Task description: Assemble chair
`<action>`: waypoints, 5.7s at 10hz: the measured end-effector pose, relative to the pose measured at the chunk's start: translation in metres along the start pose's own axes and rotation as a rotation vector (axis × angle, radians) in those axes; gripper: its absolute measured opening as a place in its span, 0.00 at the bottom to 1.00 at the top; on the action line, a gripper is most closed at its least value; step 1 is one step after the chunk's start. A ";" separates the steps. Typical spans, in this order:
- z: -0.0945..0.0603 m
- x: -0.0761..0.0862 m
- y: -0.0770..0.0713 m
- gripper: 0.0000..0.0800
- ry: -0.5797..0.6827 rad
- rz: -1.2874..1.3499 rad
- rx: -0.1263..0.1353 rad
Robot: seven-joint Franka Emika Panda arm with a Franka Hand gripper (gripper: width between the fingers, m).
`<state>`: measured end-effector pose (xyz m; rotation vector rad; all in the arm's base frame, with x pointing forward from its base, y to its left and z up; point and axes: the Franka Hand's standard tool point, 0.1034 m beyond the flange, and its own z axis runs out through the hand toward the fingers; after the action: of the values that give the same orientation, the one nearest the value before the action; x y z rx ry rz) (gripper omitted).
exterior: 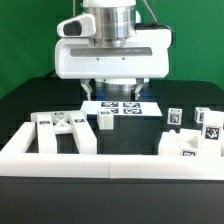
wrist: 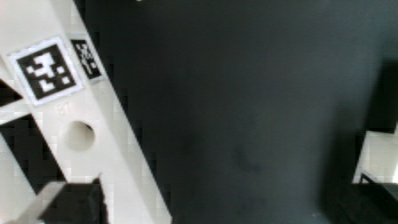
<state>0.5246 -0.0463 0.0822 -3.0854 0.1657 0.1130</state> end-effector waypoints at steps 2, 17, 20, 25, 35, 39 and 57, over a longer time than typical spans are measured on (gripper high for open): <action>0.002 -0.003 0.001 0.81 -0.019 -0.016 0.002; 0.032 -0.028 0.020 0.81 -0.628 -0.140 -0.033; 0.047 -0.043 0.026 0.81 -0.586 -0.105 -0.069; 0.051 -0.048 0.025 0.81 -0.597 -0.106 -0.058; 0.062 -0.064 0.013 0.81 -0.630 -0.126 -0.052; 0.063 -0.063 0.012 0.81 -0.628 -0.127 -0.053; 0.080 -0.077 0.017 0.38 -0.624 -0.139 -0.054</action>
Offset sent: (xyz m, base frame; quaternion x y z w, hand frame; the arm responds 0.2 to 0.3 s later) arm -0.0203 -0.0141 -0.0097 -0.0043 -0.1593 -0.0911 0.9830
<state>0.4411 -0.0510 0.0080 -2.9227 -0.0799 1.0581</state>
